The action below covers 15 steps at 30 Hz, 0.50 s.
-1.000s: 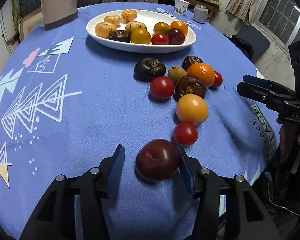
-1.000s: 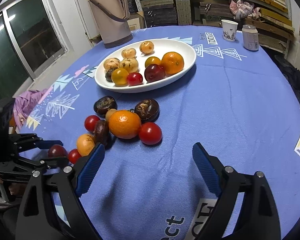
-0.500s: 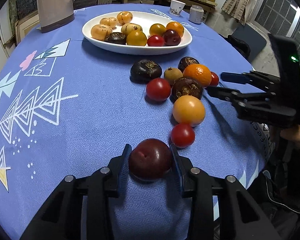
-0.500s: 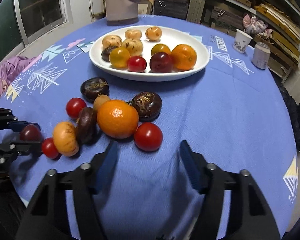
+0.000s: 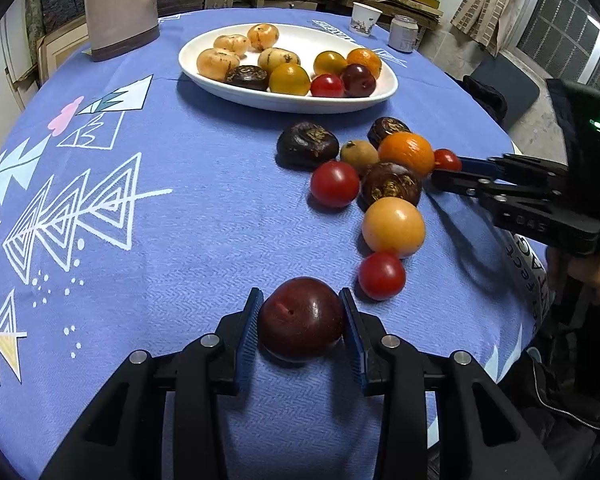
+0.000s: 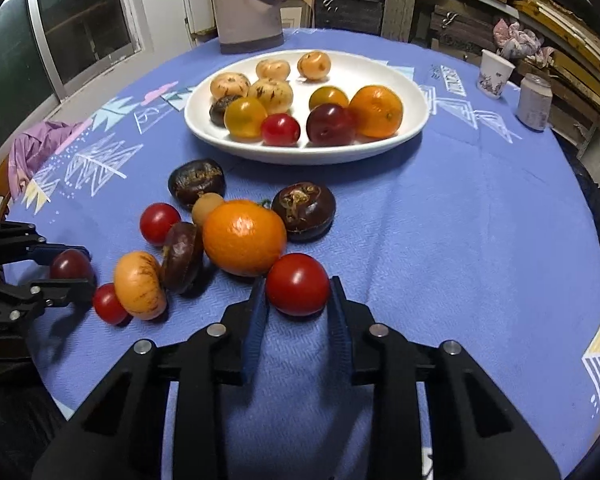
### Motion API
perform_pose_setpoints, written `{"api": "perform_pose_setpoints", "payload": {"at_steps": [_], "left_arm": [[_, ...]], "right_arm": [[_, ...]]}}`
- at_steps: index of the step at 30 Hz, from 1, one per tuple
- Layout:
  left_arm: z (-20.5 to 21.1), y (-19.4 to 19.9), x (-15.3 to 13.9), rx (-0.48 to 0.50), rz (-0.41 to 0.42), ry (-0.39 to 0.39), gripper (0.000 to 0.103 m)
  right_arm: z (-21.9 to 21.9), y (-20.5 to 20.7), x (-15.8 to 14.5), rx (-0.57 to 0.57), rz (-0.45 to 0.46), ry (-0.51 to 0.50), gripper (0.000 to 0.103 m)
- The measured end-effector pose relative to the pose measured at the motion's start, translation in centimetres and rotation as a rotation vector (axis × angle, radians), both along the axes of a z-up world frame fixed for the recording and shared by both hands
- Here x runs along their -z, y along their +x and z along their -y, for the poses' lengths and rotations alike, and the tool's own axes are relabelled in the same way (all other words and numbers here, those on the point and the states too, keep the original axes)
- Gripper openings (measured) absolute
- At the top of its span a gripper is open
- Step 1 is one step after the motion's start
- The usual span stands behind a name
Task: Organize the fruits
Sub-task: 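Grasp a dark red plum with the left tool while the right tool grasps a red tomato, then place the plum on the plate with the left tool while the right tool places the tomato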
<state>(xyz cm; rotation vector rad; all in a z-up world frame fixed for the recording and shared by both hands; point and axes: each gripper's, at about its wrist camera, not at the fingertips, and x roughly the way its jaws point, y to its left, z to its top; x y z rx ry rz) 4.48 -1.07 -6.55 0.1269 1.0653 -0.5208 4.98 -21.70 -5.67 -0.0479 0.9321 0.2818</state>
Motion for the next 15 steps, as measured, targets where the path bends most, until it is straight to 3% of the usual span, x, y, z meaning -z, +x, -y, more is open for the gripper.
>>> {"api": "perform_pose_setpoints", "payload": {"at_steps": [15], "left_arm": [[-0.8,1.5,-1.6,-0.052,0.037,-0.007,0.038]], "right_arm": [[1.0,-1.3,-2.4,0.015,0.061,0.037,0.030]]}}
